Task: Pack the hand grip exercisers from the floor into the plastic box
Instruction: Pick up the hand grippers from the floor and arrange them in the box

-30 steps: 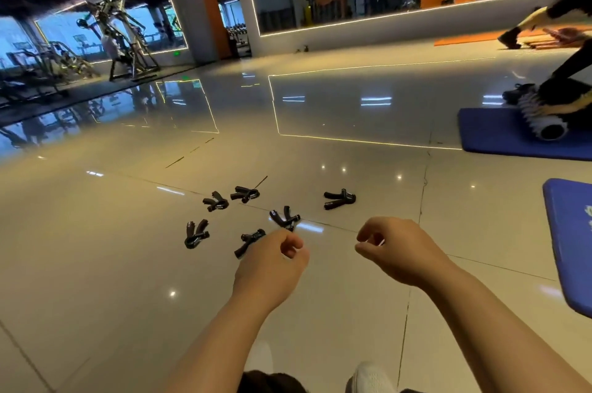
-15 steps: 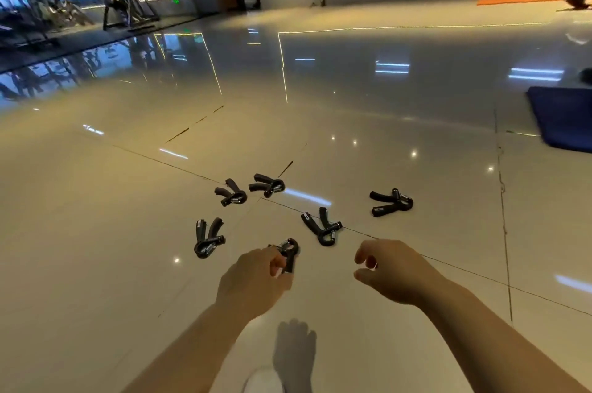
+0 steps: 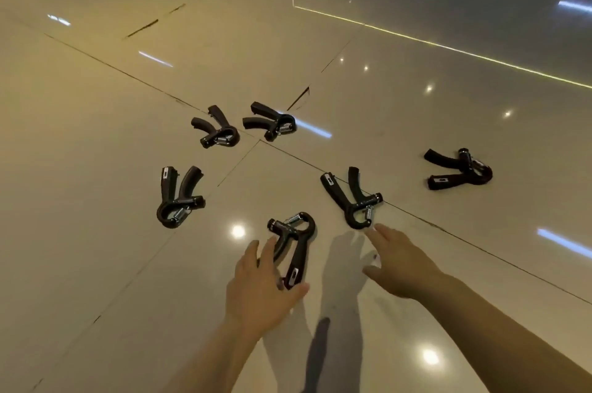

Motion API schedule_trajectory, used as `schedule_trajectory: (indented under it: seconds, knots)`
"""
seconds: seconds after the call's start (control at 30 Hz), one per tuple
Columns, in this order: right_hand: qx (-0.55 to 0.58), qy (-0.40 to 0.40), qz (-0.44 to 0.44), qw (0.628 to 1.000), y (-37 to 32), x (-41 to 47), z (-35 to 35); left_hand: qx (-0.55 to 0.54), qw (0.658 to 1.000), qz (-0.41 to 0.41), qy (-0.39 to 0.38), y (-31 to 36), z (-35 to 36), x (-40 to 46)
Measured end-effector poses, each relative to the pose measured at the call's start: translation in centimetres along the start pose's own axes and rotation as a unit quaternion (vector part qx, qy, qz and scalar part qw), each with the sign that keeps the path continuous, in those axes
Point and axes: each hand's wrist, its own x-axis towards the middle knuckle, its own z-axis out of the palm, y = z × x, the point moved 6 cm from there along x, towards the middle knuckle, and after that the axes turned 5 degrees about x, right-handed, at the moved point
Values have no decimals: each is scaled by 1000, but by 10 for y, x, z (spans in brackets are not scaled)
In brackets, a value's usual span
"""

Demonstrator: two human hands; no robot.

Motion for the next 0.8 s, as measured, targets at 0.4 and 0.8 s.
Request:
schedule_trajectory:
  seconds: [0.4, 0.8]
  knots:
    - [-28, 45, -48, 997, 6, 34, 45, -26, 994, -47, 90, -24, 64, 24]
    - [-110, 108, -104, 983, 79, -59, 55, -42, 992, 8, 115, -25, 76, 6]
